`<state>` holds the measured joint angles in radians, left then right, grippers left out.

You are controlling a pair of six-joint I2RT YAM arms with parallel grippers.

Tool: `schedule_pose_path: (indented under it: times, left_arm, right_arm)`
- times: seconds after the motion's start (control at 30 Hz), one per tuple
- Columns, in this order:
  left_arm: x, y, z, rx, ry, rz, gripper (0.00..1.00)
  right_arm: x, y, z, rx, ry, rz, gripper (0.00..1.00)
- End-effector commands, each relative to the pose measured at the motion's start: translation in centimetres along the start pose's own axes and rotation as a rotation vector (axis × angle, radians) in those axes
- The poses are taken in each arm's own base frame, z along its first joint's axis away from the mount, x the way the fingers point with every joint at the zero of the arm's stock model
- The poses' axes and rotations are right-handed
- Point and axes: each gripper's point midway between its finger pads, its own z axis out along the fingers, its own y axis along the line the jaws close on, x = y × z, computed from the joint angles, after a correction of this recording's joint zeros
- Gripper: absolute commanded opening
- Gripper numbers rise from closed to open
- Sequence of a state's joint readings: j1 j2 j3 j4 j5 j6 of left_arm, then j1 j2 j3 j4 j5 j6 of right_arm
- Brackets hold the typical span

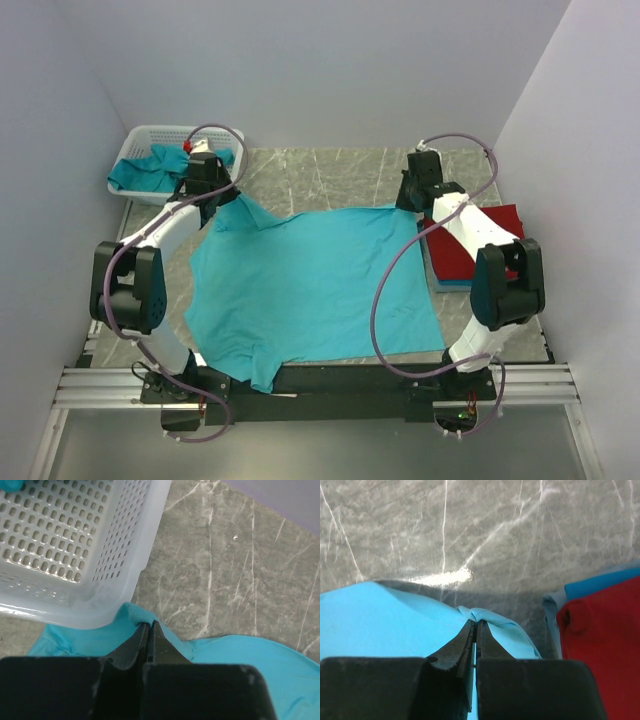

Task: Fold and stack the t-shirts
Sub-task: Flatten the tshirt out, then fold the tshirt

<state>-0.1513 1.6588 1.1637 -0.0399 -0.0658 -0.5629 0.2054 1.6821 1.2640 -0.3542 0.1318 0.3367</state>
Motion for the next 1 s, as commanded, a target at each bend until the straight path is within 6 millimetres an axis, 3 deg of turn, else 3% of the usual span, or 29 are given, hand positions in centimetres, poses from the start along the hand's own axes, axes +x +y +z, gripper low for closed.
schedule_pose_path:
  times: [0.0,0.4,0.57,0.8,0.97]
  left_arm:
    - [-2.0,-1.6,0.6,0.042,-0.055,-0.010,0.00]
    - [-0.5,-1.6,2.7,0.010,-0.021,-0.034,0.00]
    - [-0.3,-1.3,2.2,-0.033,-0.019,-0.041,0.00]
    - [-0.4,-0.5,-1.9,-0.076,-0.040,-0.140,0.01]
    - [2.2,0.9,-5.0,-0.125,-0.007,-0.198,0.00]
  right_arm:
    - [-2.7,0.2,0.2,-0.004,-0.056,0.002,0.00]
    - [-3.2,-0.4,1.6,0.023,-0.038,-0.002,0.00]
    - [-3.2,-0.6,1.5,0.032,-0.033,-0.008,0.00]
    - [-2.7,-0.5,0.3,0.001,-0.032,-0.009,0.00]
    - [-2.0,-0.6,-1.0,-0.016,-0.032,-0.022,0.00]
